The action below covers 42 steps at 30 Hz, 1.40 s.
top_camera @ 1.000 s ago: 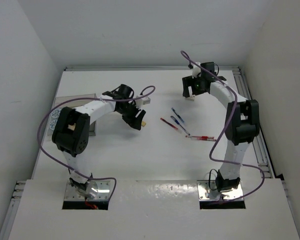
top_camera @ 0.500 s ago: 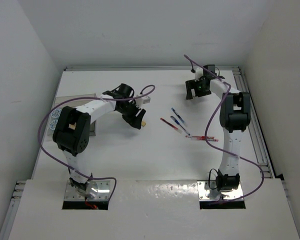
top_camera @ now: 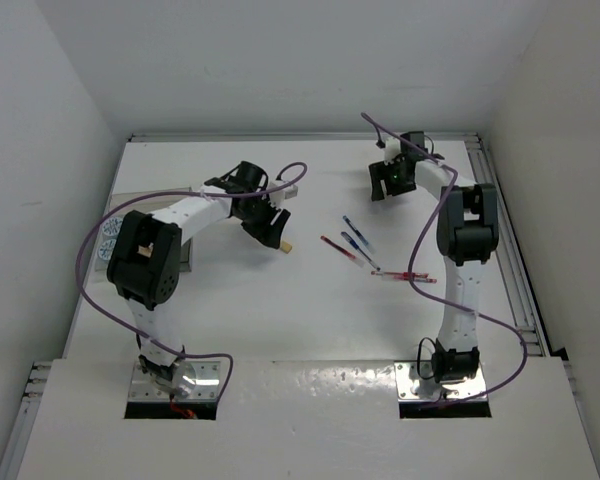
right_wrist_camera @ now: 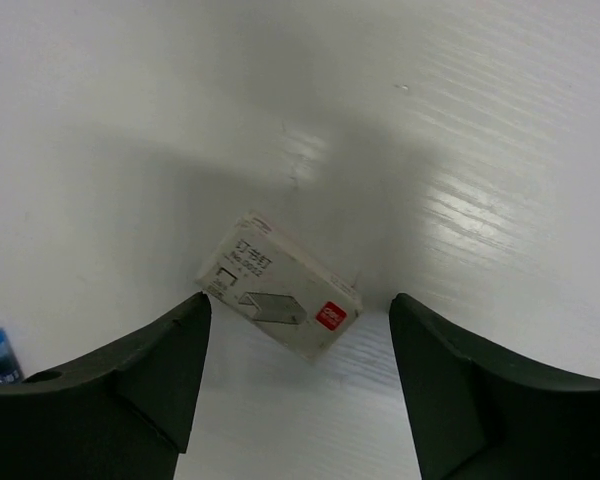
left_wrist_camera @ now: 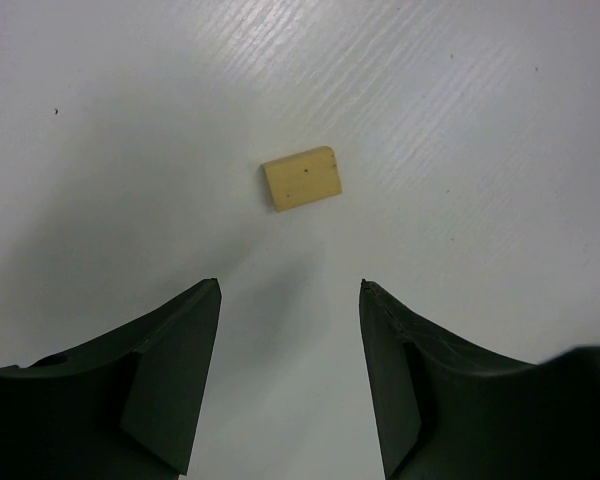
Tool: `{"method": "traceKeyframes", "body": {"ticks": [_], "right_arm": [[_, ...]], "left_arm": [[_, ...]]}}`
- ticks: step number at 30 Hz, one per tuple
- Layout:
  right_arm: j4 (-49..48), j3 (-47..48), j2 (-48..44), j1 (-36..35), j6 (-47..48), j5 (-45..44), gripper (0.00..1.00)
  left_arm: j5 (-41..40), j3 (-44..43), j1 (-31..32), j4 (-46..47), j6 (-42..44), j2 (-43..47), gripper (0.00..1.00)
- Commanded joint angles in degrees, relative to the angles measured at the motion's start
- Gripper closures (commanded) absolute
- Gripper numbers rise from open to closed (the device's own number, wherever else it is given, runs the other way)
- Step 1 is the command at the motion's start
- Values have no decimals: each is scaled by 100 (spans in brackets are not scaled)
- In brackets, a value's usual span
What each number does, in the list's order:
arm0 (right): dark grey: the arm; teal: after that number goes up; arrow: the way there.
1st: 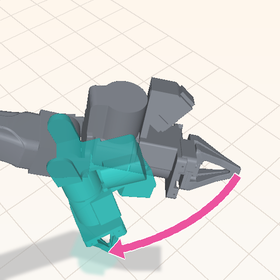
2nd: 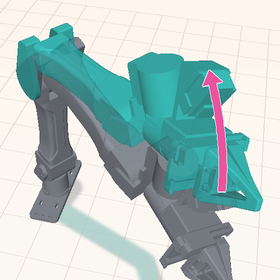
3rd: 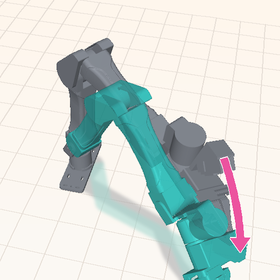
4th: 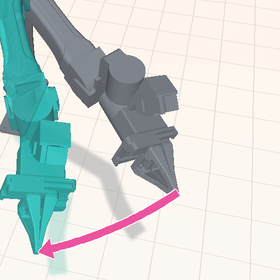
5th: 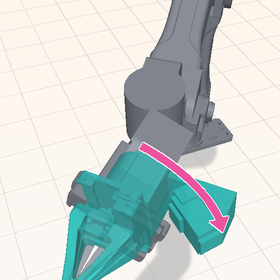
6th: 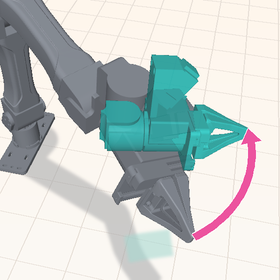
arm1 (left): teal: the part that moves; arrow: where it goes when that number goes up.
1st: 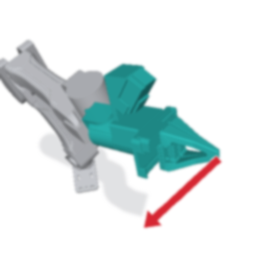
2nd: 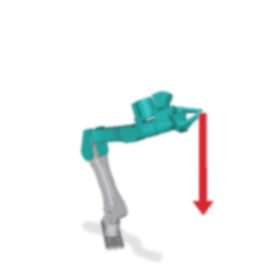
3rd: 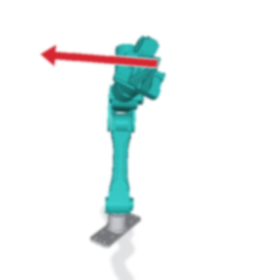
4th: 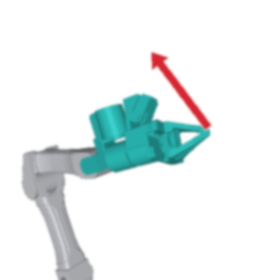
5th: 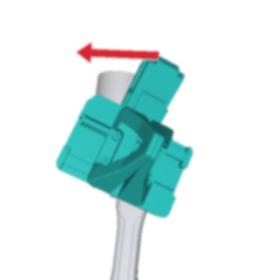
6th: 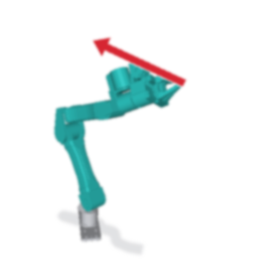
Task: Sort the stationery into containers
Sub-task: Pick up the stationery from the center of the board.
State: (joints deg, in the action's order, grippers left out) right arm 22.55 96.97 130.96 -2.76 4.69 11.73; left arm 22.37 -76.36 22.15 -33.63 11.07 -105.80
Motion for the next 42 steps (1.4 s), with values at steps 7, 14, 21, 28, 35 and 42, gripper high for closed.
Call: {"method": "traceKeyframes", "body": {"ticks": [7,14,21,28,35,42], "right_arm": [[-198,-301,0,-409,50,-197,46],[-154,-424,-193,-427,164,-206,71],[-321,-1188,-930,-427,208,-48,87],[-312,-1453,-1371,-444,182,102,92],[-277,-1505,-1538,-453,111,225,92],[-242,-1558,-1591,-462,120,260,92]], "left_arm": [[-277,-143,-53,155,-131,-11,36],[-198,33,-27,268,-123,59,36],[-470,358,518,558,18,121,36],[-716,121,624,576,-263,-169,36],[-1578,-81,887,603,-518,-556,36],[-1393,-335,940,559,-501,-819,36]]}}
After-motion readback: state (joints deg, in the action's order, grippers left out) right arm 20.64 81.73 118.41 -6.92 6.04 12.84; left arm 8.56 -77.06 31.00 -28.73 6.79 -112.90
